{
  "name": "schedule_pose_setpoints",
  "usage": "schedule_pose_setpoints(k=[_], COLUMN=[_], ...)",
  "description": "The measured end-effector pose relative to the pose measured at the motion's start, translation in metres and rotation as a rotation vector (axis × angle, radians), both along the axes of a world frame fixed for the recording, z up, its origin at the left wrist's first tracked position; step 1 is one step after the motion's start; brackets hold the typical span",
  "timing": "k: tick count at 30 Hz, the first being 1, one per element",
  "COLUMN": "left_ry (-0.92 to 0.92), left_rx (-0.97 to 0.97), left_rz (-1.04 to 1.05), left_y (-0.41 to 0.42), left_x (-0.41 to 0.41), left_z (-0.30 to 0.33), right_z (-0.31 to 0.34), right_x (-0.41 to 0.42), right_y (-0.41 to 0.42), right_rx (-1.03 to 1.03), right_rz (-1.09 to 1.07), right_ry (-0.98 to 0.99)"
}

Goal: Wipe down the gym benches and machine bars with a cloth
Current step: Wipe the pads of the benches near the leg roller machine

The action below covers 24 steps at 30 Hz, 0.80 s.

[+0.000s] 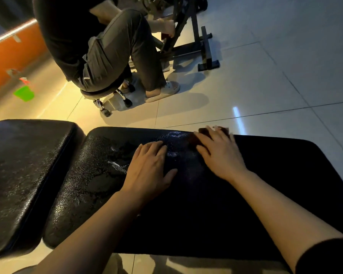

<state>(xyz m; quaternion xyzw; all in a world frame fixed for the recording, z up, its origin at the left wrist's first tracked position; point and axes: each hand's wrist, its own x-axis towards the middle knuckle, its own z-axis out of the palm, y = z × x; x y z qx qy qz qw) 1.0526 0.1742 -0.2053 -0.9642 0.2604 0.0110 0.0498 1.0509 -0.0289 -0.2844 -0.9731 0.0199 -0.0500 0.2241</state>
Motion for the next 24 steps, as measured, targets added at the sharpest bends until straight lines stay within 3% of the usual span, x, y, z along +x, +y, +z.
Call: schedule_pose_setpoints(k=[2, 5, 11, 14, 16, 20, 24], left_ry=[0.001, 0.006, 0.021, 0.021, 0.015, -0.005, 0.005], left_rx=[0.007, 0.012, -0.004, -0.013, -0.017, 0.001, 0.010], left_rz=[-0.001, 0.015, 0.059, 0.078, 0.070, 0.041, 0.044], left_y=[0.000, 0.003, 0.012, 0.013, 0.010, 0.007, 0.012], left_x=[0.002, 0.002, 0.000, -0.004, -0.007, -0.008, -0.014], left_z=[-0.001, -0.001, 0.004, 0.003, 0.002, 0.002, 0.004], right_z=[-0.005, 0.000, 0.024, 0.027, 0.019, 0.004, 0.013], right_x=[0.003, 0.013, 0.025, 0.025, 0.020, 0.006, 0.015], right_y=[-0.019, -0.004, 0.072, 0.067, 0.047, 0.010, 0.029], right_rx=[0.013, 0.017, 0.033, 0.070, 0.053, 0.048, 0.029], right_rz=[-0.156, -0.194, 0.193, 0.301, 0.240, -0.083, -0.096], right_ry=[0.039, 0.084, -0.037, -0.013, -0.027, 0.020, 0.061])
